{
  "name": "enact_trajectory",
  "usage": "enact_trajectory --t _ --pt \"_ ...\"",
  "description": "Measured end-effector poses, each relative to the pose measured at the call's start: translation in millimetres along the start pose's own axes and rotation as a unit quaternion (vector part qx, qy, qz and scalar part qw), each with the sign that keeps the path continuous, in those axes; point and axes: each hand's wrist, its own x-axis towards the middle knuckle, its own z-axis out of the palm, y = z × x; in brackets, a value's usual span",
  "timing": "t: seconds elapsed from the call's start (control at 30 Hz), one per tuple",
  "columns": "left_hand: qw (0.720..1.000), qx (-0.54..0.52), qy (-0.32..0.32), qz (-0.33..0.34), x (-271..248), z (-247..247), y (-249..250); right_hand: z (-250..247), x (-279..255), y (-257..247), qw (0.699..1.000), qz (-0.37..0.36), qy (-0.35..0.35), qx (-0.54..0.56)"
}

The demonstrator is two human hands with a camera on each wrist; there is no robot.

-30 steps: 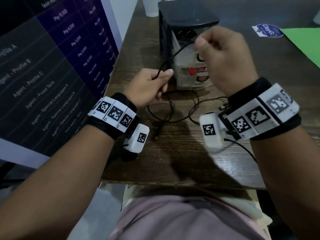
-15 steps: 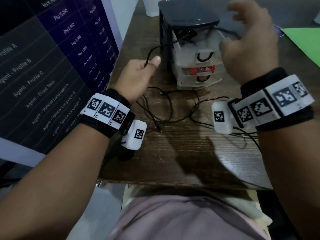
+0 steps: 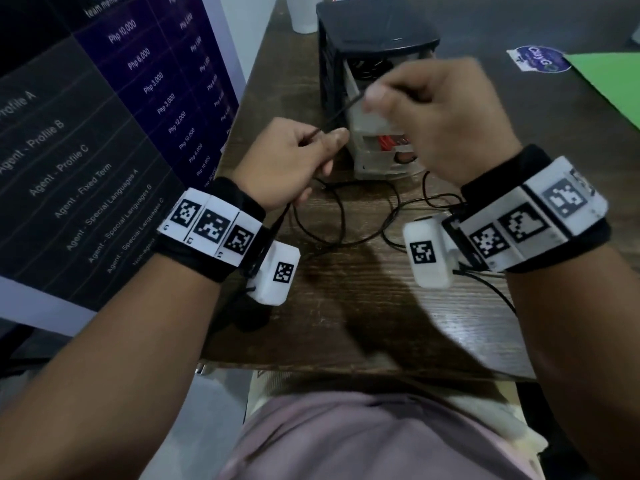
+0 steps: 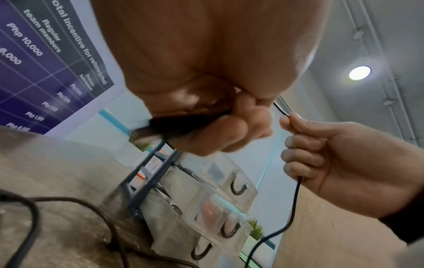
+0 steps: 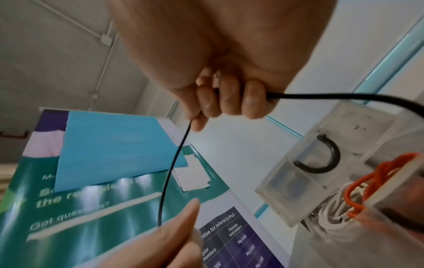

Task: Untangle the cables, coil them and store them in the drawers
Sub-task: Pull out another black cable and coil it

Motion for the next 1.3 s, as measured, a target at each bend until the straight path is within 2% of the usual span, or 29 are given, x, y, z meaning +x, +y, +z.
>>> enact_trajectory --t 0.07,0.13,0.23,0.33,0.53,0.63,0.7,0.8,0.93,1.07,1.13,1.2,1.23,1.3 --pt "0.999 -0.029 -0.009 -0.018 -2.1 2.3 0.2 -3.0 3.0 3.1 0.994 -0.001 0.082 0.072" --pt "0.998 -0.054 -0.026 -0.016 -3.9 5.1 1.2 -6.6 4.9 6.3 0.982 0.006 0.128 0.139" --pt "0.997 -0.071 -0.029 0.009 -7.7 10.2 8.1 -7.6 7.9 14.4 0.971 0.038 0.161 0.171" --pt "0.993 -0.103 -0.038 0.051 -12.2 13.1 20.9 -2.3 8.2 19.4 0.974 0.072 0.167 0.137" --pt "0.973 -0.188 -0.042 0.123 -18.3 5.4 52.7 20.8 1.6 17.4 0.987 0.115 0.085 0.071" --pt "0.961 -0.224 -0.040 0.154 -13.2 -2.3 60.3 37.2 -7.1 9.6 0.992 0.119 -0.012 0.041" --pt "0.965 -0.208 -0.025 0.156 -6.9 -3.7 58.9 42.9 -17.9 1.4 0.990 0.117 -0.064 0.035" --pt "0.972 -0.205 0.012 0.110 -3.7 2.5 51.5 46.5 -36.5 -6.4 0.990 0.092 -0.107 0.009" --pt "0.958 -0.275 0.077 0.023 -2.6 9.1 39.2 46.9 -47.5 -9.3 0.978 0.087 -0.189 -0.028" --pt "0.967 -0.227 0.114 -0.018 5.0 8.6 30.6 38.7 -46.8 -15.1 0.970 0.051 -0.233 -0.042" --pt "0.983 -0.145 0.109 -0.014 8.7 8.7 28.1 33.4 -44.7 -17.5 0.970 0.042 -0.238 -0.019" --pt "0.997 -0.017 0.074 0.024 9.4 9.6 23.2 27.5 -42.2 -19.2 0.970 0.050 -0.236 0.016" --pt "0.998 0.022 0.035 0.041 8.8 10.1 18.7 23.9 -41.2 -19.2 0.970 0.056 -0.231 0.039" --pt "0.998 0.027 -0.057 0.026 3.8 13.3 11.2 14.9 -38.7 -17.1 0.974 0.064 -0.202 0.083"
